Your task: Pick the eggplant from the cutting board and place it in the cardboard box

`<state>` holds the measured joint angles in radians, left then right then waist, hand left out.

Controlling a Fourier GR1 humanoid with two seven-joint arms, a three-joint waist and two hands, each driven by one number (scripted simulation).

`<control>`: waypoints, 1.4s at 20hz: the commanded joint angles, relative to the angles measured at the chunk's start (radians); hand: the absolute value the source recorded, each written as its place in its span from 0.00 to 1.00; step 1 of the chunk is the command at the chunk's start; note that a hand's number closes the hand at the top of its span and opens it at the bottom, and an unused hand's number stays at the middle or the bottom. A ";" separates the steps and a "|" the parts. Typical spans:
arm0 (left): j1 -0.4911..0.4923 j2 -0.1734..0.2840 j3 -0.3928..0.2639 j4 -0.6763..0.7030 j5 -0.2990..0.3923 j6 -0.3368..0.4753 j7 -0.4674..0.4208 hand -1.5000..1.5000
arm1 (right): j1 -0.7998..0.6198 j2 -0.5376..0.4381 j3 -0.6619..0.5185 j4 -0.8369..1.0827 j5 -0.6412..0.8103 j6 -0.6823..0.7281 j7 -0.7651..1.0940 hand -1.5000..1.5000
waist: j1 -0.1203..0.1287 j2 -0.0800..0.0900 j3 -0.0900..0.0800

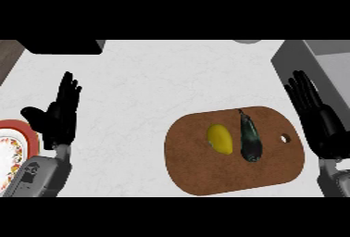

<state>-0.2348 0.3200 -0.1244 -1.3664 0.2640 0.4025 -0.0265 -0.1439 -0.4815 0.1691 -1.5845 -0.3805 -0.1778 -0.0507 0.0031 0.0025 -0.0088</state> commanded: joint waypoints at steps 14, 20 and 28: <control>-0.062 0.053 -0.251 -0.054 -0.090 -0.263 0.029 0.50 | 0.125 -0.261 0.352 0.149 0.697 -0.358 0.540 0.00 | -0.014 -0.002 -0.008; -0.053 0.056 -0.256 -0.067 -0.080 -0.288 0.043 0.50 | -0.013 -0.363 0.433 -0.100 0.866 -0.164 0.961 0.00 | -0.010 -0.016 -0.005; -0.052 0.039 -0.270 -0.077 -0.104 -0.282 0.039 0.50 | -0.242 -0.281 0.407 -0.372 0.597 0.224 1.449 0.00 | 0.007 -0.008 0.000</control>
<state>-0.2805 0.3632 -0.3950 -1.4558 0.1688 0.1243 0.0225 -0.2893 -0.7986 0.5830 -1.8506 0.3180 -0.1161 1.1126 0.0100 -0.0098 -0.0104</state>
